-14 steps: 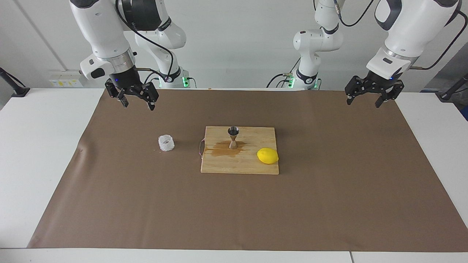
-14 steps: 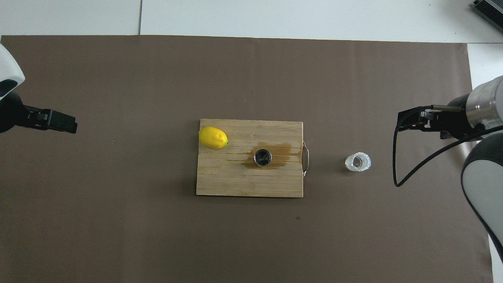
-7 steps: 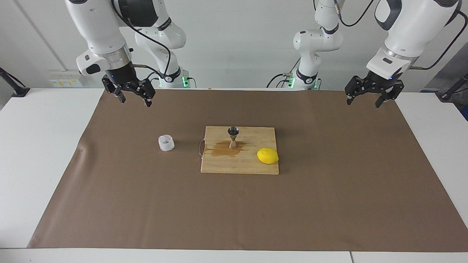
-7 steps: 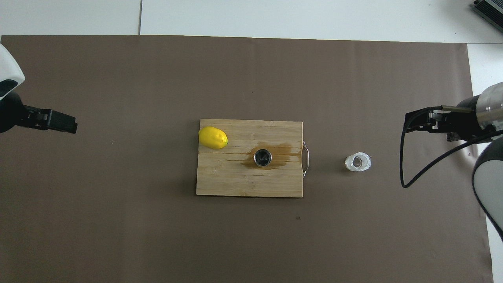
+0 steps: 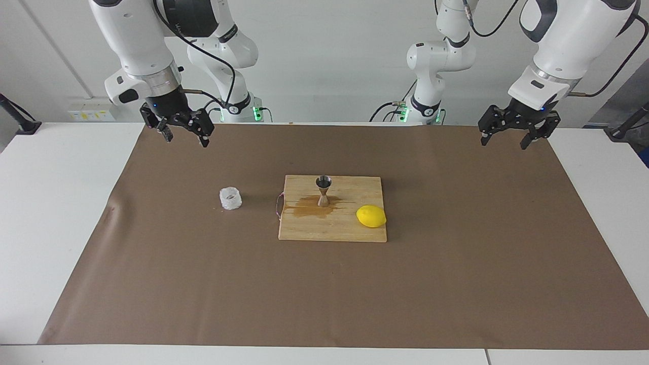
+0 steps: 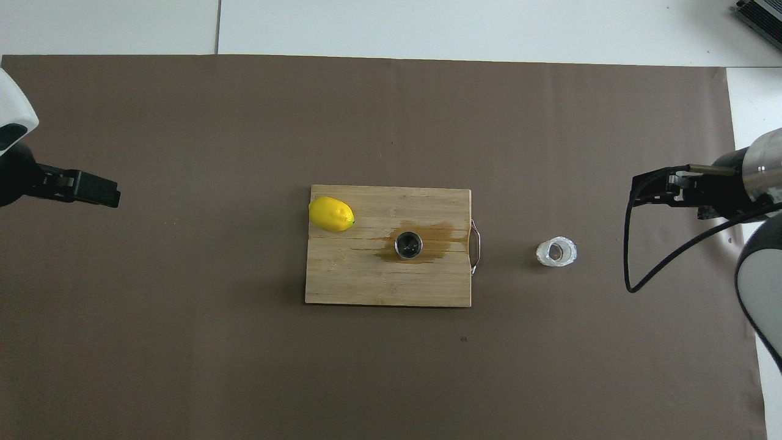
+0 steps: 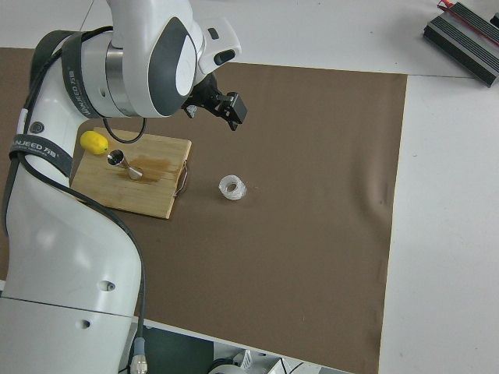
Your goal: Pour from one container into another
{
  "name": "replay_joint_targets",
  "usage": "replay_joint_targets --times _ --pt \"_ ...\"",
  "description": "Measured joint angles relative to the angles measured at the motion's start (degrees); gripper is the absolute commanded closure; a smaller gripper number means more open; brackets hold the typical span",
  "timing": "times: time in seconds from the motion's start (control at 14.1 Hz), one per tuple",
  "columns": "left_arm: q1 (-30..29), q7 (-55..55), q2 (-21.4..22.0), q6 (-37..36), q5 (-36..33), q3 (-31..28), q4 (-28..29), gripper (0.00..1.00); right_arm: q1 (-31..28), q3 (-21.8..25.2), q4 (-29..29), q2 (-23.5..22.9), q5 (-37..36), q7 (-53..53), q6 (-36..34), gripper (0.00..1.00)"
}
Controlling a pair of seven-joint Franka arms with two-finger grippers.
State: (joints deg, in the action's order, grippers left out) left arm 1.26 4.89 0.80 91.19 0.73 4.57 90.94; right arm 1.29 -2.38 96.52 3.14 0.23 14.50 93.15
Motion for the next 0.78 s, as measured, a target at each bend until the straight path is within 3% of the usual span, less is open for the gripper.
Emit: replay_joint_targets --times 0.78 --pt "0.0 0.0 0.0 0.0 0.0 0.0 0.01 0.0 0.02 -0.02 -0.02 0.0 0.0 -3.73 -1.09 0.0"
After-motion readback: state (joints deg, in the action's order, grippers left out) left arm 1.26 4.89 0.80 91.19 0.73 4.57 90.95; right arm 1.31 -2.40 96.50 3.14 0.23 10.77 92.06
